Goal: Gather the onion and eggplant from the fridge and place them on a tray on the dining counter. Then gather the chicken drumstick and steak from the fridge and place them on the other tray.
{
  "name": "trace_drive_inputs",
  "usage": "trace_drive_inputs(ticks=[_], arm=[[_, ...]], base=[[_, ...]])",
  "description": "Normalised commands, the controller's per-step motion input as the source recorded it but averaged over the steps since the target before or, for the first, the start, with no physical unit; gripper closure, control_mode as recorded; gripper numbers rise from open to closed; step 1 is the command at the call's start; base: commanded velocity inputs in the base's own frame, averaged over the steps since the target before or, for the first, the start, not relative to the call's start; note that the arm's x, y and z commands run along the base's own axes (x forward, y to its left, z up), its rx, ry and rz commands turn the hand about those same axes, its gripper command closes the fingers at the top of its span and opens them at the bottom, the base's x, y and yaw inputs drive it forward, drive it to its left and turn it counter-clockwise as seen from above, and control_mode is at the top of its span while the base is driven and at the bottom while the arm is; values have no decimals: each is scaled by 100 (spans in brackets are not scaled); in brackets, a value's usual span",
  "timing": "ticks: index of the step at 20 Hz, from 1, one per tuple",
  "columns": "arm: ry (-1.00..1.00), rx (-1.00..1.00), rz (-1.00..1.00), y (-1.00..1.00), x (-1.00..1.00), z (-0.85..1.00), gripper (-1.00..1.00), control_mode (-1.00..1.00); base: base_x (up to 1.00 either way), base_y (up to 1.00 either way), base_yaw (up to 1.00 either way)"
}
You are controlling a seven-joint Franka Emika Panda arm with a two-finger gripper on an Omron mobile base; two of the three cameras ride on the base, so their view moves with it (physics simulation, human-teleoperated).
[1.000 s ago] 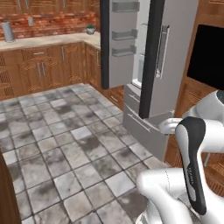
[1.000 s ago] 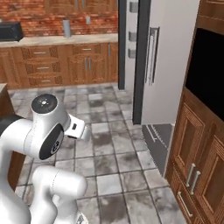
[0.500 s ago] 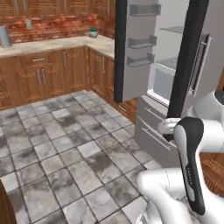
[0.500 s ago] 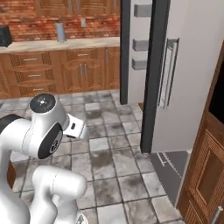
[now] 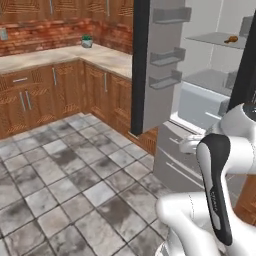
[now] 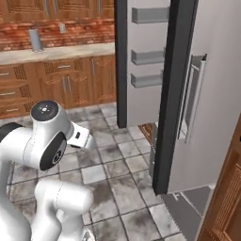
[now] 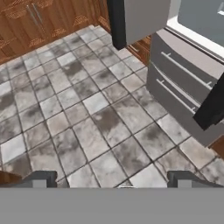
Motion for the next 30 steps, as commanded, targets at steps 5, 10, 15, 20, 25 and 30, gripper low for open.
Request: trace_drive_inputs(ticks=[5, 10, 15, 20, 25, 30], arm=[[0, 0, 0, 0, 0, 0, -100, 100], [0, 0, 0, 0, 0, 0, -100, 100], [0, 0, 0, 0, 0, 0, -100, 100], [0, 0, 0, 0, 0, 0, -100, 100], [0, 0, 0, 0, 0, 0, -100, 100], [0, 0, 0, 0, 0, 0, -100, 100]], base=[[70, 4, -46], [70, 26, -48], [76, 29, -45], [72, 0, -43], [71, 13, -44], [89, 46, -41]])
